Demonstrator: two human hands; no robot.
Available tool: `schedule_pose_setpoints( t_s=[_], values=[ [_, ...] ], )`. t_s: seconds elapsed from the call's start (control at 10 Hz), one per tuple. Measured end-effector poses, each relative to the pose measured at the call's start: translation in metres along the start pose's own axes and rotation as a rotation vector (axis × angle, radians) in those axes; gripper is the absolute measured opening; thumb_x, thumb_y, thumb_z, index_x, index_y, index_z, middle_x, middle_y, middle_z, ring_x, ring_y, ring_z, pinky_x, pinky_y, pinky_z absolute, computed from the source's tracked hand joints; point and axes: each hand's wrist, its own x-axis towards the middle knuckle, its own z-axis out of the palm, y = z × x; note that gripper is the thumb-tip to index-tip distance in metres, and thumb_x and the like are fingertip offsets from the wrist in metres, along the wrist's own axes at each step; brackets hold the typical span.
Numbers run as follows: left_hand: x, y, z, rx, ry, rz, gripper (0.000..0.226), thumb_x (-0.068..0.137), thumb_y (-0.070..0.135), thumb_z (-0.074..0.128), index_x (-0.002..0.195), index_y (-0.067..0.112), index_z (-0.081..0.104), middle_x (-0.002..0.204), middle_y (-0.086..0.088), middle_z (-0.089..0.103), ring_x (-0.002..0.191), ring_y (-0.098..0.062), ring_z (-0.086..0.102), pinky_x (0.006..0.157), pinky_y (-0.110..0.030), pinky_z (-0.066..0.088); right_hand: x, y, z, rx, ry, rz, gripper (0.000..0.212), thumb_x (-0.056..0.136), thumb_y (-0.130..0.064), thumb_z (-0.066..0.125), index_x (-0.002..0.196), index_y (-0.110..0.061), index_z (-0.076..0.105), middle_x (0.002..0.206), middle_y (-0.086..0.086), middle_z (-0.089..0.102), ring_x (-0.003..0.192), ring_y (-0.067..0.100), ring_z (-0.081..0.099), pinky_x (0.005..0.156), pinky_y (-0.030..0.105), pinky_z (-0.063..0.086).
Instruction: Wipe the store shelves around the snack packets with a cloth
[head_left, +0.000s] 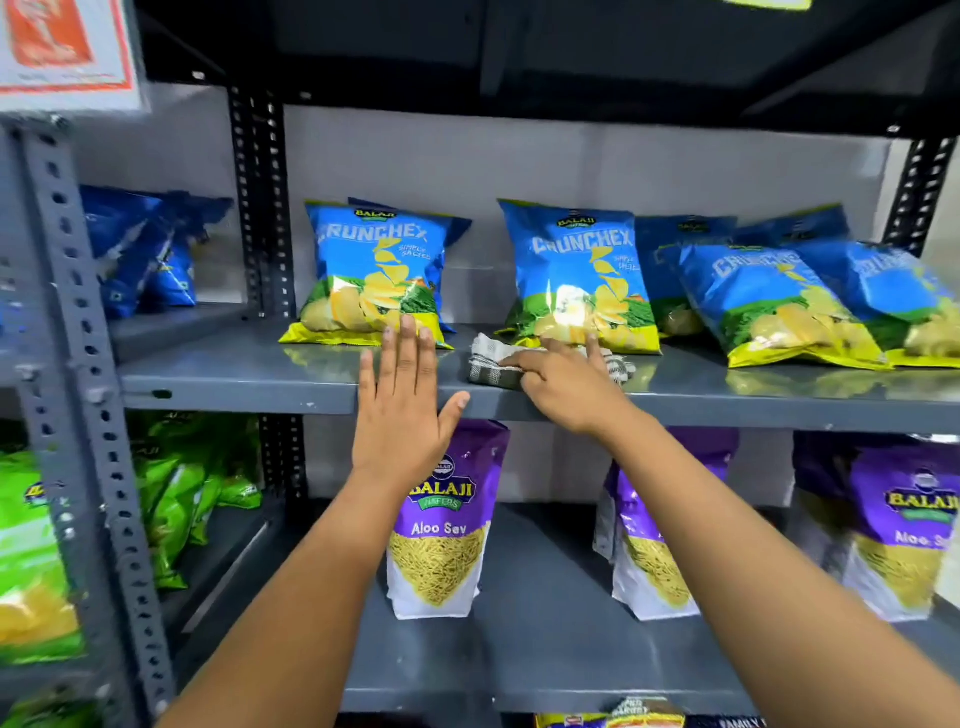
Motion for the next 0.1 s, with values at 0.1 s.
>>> schedule_pose_setpoints(
  t_s=[0.1],
  values=[
    [0.0011, 0.0002, -0.0004, -0.001, 0.007, -0.003, 0.073, 0.089, 0.051, 0.022, 0.141, 0.006, -0.001, 0.15, -0.012, -0.002, 0.14, -0.027, 0.0, 0.114, -0.041, -0.008, -0.0135, -0.0022, 0.0021, 0.113, 0.171, -0.05, 0.042, 0.085, -0.013, 0.036, 0.119, -0.026, 0.056, 0.144, -0.001, 0.046, 0.142, 0.02, 0.02, 0.115, 0.054, -0.007]
  ],
)
